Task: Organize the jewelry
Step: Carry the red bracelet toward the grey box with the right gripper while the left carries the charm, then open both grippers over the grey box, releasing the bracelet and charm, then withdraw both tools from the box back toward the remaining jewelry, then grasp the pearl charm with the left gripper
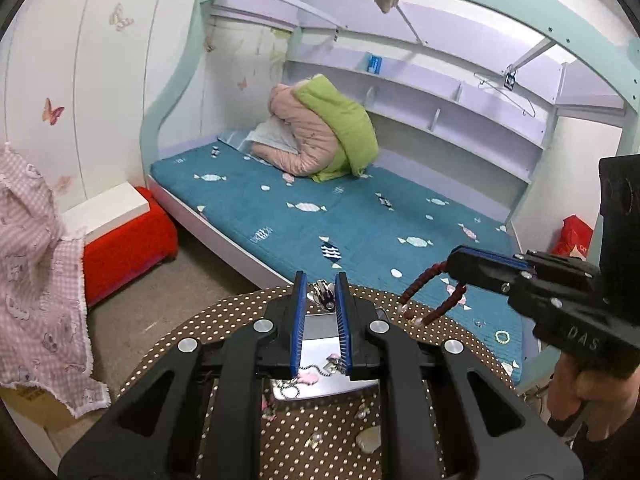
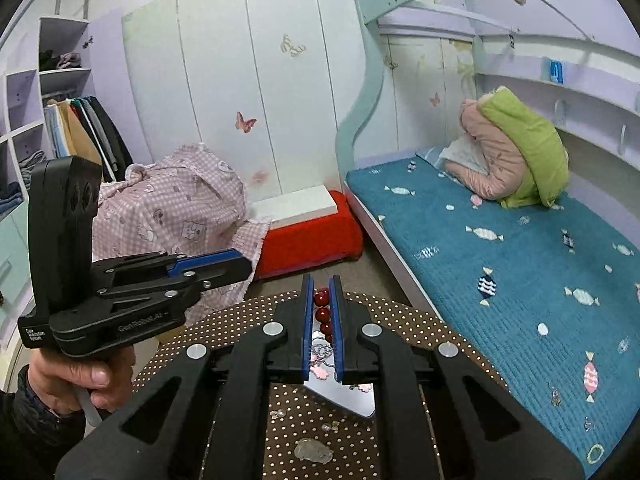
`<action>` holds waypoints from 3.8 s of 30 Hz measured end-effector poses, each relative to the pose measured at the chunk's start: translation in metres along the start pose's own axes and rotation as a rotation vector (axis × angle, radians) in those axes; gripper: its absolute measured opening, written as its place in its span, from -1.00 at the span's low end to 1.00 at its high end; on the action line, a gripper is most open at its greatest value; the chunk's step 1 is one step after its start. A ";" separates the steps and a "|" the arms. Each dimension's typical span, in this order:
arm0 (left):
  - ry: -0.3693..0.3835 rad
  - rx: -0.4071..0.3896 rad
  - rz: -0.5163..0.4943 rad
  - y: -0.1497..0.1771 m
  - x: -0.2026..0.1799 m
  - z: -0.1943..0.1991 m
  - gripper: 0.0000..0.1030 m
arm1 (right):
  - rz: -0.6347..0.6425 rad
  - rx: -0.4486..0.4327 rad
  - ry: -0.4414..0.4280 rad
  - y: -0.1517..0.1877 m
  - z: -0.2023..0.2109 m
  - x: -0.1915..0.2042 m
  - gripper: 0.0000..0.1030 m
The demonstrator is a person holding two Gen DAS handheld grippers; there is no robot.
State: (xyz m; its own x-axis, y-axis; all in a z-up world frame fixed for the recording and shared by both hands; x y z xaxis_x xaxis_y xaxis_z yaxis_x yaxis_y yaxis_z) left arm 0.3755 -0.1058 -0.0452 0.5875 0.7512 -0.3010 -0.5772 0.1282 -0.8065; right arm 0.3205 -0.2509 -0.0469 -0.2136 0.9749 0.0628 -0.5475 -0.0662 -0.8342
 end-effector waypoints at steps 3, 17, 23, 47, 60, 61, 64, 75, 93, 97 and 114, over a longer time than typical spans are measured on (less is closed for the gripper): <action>0.004 0.028 0.011 -0.002 0.004 -0.018 -0.71 | -0.007 0.021 -0.001 0.001 -0.010 -0.004 -0.87; 0.007 0.158 0.078 0.013 0.030 -0.083 -0.54 | -0.050 0.143 0.038 0.024 -0.058 -0.020 -0.81; -0.046 0.126 0.073 0.014 0.034 -0.077 0.57 | -0.082 0.153 0.078 0.030 -0.059 -0.029 -0.28; -0.283 -0.145 0.034 0.028 0.016 0.072 0.90 | -0.144 -0.036 0.222 0.021 0.030 -0.022 0.85; -0.307 -0.184 0.067 0.055 0.009 0.119 0.90 | -0.140 -0.108 0.227 0.025 0.078 0.005 0.85; -0.313 -0.185 0.065 0.058 0.008 0.122 0.90 | -0.139 -0.113 0.229 0.027 0.081 0.007 0.85; -0.318 -0.182 0.066 0.068 0.007 0.128 0.90 | -0.133 -0.120 0.241 0.033 0.089 0.006 0.85; -0.315 -0.137 0.089 0.098 0.011 0.129 0.90 | -0.132 -0.080 0.264 0.060 0.095 0.004 0.85; -0.272 0.064 0.063 0.141 0.012 0.065 0.90 | -0.055 0.083 0.241 0.110 0.057 0.001 0.85; -0.246 0.131 0.061 0.154 0.016 0.030 0.90 | -0.063 0.141 0.241 0.125 0.041 -0.008 0.85; -0.165 0.305 0.023 0.181 0.028 -0.070 0.24 | -0.088 0.264 0.235 0.152 0.000 -0.033 0.85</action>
State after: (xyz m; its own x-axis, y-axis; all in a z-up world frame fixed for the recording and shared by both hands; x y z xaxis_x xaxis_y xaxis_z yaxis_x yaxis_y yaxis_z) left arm 0.3271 -0.1066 -0.2354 0.4870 0.8474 -0.2113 -0.7471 0.2789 -0.6034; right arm 0.2443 -0.2926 -0.1763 0.0188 0.9995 -0.0250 -0.7522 -0.0023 -0.6589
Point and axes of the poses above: each gripper's, at about its wrist camera, not at the fingertips, and z roughly against the way its jaws point, x to its left, y to its underside, the point moved 4 cm from there along -z, roughly the way its jaws point, and after that the axes turned 13 degrees about y, right-handed, at the moved point
